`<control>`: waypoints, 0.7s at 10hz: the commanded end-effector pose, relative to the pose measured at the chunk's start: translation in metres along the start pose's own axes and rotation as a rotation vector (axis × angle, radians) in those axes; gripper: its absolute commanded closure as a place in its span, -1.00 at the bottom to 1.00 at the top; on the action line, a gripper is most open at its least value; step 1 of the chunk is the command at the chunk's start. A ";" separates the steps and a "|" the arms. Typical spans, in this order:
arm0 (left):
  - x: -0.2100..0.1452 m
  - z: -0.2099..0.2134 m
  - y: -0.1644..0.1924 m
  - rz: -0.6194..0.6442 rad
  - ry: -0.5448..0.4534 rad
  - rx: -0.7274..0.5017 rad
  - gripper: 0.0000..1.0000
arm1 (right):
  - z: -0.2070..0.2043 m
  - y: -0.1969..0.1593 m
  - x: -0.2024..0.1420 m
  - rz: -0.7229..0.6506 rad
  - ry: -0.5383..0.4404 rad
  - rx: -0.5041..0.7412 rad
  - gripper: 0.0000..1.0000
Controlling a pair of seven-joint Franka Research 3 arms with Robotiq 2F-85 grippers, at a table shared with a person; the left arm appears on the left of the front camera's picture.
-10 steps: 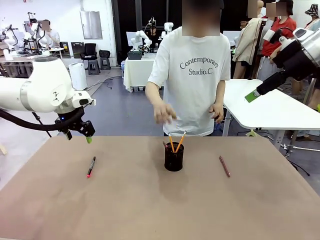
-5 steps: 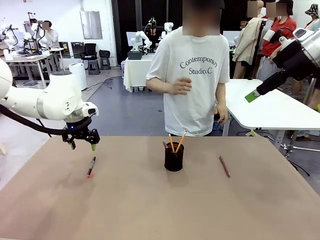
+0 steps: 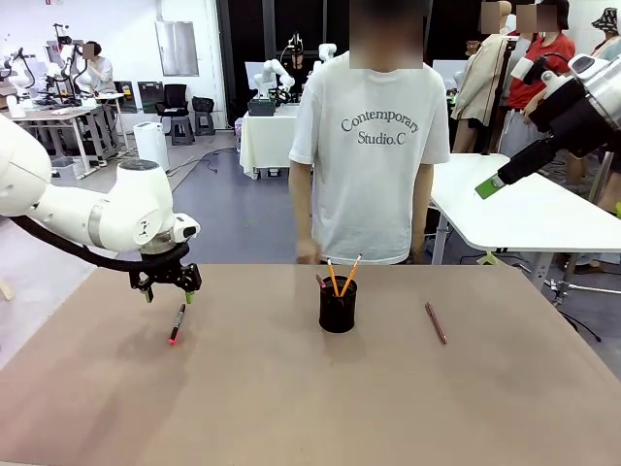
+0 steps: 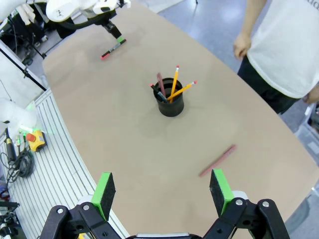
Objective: Place the pens into the pen holder.
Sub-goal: Pick up a writing instrument from the table and place it into the Pen holder.
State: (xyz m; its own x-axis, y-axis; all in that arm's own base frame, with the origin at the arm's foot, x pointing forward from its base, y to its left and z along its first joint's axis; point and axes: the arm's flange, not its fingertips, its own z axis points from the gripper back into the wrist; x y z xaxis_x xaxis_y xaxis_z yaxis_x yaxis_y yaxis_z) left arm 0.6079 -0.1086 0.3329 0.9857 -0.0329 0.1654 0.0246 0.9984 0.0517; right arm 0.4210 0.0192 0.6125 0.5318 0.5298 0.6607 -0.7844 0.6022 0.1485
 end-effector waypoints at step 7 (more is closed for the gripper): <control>0.009 -0.025 -0.004 0.054 0.058 -0.005 -0.60 | 0.000 0.001 0.000 0.002 -0.017 0.015 -1.00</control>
State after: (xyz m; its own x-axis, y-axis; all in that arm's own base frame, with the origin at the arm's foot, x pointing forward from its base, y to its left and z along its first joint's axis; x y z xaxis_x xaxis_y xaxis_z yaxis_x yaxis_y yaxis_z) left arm 0.6166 -0.1105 0.3064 0.9924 -0.0009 0.1229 -0.0022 0.9997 0.0252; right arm 0.4210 0.0192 0.6125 0.5318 0.5298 0.6607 -0.7844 0.6022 0.1485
